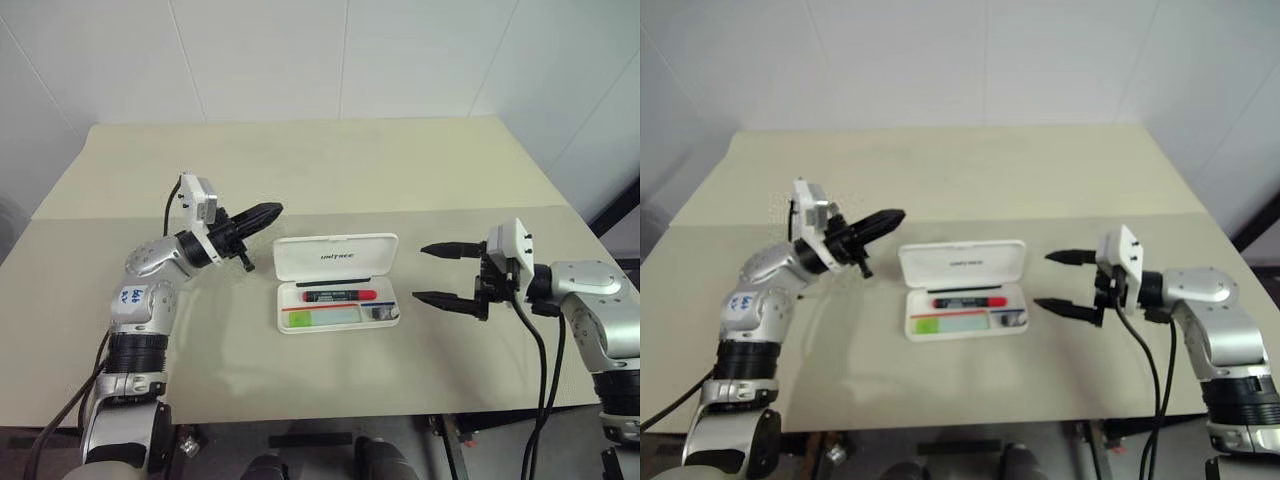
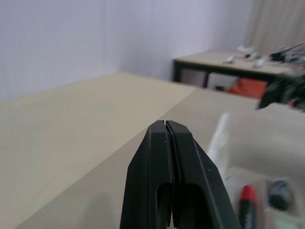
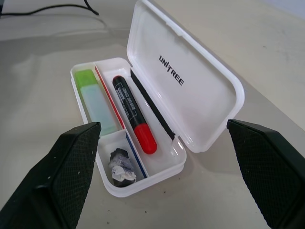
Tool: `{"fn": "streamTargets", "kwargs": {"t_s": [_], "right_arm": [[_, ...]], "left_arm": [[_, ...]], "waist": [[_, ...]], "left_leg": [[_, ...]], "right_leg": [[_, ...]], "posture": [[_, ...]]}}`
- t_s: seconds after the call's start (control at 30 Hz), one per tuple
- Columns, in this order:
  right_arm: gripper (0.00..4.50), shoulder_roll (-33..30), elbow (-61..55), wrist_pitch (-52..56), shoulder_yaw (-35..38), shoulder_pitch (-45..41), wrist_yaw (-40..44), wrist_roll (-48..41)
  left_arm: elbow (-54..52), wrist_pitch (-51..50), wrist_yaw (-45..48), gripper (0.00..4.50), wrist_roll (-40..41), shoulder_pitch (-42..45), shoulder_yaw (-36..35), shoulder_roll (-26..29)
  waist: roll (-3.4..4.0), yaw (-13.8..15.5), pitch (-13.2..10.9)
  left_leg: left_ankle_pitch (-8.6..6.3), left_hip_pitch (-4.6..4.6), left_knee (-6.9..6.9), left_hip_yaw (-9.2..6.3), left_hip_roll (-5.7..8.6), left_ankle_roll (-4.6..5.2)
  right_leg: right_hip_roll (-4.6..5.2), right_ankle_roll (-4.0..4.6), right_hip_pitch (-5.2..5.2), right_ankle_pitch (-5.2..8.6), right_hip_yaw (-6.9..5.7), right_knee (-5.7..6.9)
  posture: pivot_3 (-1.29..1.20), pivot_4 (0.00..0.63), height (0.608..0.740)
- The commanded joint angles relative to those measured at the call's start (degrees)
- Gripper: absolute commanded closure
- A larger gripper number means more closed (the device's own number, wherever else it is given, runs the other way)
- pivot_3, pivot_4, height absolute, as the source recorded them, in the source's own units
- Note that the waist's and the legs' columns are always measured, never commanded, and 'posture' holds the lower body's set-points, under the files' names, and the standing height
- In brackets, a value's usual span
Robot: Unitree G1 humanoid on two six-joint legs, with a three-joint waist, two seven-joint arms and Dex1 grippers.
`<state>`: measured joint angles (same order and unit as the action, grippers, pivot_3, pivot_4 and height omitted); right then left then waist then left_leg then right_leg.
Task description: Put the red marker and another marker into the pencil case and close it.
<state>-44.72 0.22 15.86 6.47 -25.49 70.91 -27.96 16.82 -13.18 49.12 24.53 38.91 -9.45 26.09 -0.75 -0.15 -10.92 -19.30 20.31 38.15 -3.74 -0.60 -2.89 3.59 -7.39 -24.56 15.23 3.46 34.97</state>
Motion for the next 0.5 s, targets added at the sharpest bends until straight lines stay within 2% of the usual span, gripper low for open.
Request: {"fn": "streamTargets", "kwargs": {"t_s": [0.03, 0.23, 0.5], "right_arm": [[0.0, -0.3, -4.6, 2.0, 3.1, -1.1, -1.4, -3.6], [0.0, -0.9, -6.7, 2.1, 3.6, 1.8, -2.1, -3.9], [0.0, -2.1, -9.3, 3.1, 6.1, 5.2, -3.7, -4.9]], "left_arm": [[2.6, 0.6, -3.5, 4.48, -4.2, 1.9, 1.0, 1.7], [3.9, 0.3, -0.2, 4.48, -4.2, 2.7, 3.0, 1.1], [-0.6, 0.4, 11.5, 4.48, -2.2, 0.3, 6.2, 2.3]], "waist": [[0.0, 0.0, 0.0], [0.0, 0.2, 0.0], [0.0, 0.1, 0.0]], "left_leg": [[0.0, 0.01, 0.0, 0.0, 0.0, 0.0], [0.0, 0.05, -0.04, -0.01, -0.01, -0.01], [0.01, 0.1, -0.05, 0.0, 0.0, -0.03]], "right_leg": [[0.0, 0.0, 0.0, 0.0, 0.0, 0.0], [0.0, 0.0, 0.0, 0.0, -0.03, 0.05], [-0.01, -0.02, 0.0, -0.01, -0.03, 0.03]], "posture": [[0.0, 0.15, 0.74], [0.0, 0.15, 0.74], [0.0, 0.15, 0.74]]}}
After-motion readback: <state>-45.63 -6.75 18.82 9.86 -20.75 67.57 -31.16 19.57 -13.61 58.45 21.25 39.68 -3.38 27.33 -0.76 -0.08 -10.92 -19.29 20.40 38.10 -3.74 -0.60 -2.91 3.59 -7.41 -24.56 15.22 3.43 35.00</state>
